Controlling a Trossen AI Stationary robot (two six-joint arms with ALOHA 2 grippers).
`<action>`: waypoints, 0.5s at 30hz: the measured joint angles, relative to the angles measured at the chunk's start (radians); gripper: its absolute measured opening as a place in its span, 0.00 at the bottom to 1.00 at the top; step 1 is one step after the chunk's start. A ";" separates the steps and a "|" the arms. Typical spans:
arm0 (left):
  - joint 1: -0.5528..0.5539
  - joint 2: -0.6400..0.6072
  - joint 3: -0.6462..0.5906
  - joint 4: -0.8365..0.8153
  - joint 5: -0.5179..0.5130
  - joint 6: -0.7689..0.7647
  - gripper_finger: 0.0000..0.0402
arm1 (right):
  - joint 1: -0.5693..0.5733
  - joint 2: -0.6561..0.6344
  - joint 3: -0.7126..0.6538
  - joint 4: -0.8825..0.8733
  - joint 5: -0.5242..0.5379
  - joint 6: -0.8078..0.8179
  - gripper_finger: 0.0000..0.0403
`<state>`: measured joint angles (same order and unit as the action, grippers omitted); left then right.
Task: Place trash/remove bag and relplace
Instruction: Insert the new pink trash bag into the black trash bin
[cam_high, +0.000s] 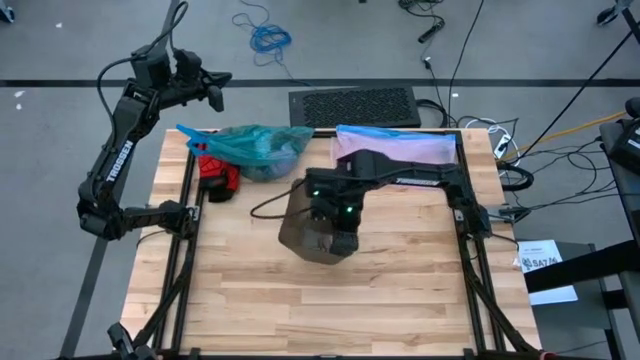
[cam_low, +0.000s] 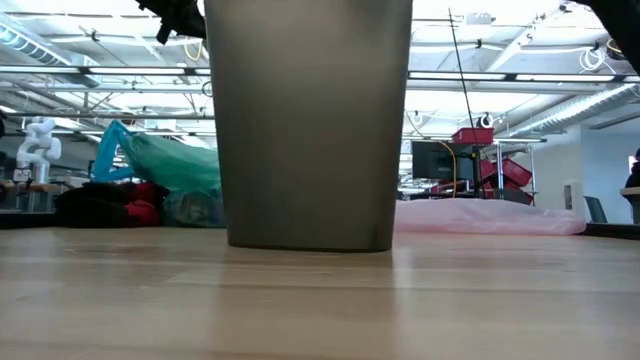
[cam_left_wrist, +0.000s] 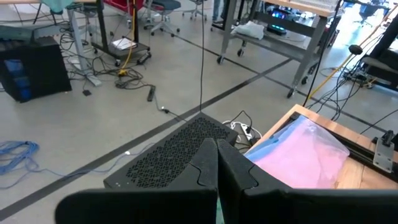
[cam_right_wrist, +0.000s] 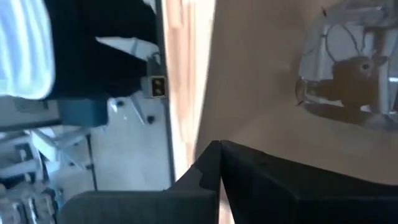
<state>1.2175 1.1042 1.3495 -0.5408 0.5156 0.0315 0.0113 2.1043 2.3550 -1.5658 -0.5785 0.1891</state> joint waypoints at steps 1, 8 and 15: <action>0.000 0.000 0.000 0.000 0.000 0.000 0.00 | 0.000 -0.014 0.000 0.005 -0.001 0.021 0.00; 0.000 0.000 0.000 0.002 0.000 0.000 0.00 | -0.092 -0.165 0.000 0.146 0.060 0.221 0.00; 0.000 0.000 0.000 0.002 0.005 0.000 0.00 | -0.350 -0.264 0.004 0.119 0.457 0.237 0.00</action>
<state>1.2171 1.1038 1.3495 -0.5385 0.5205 0.0315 -0.3391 1.8401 2.3591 -1.4471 -0.1219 0.4261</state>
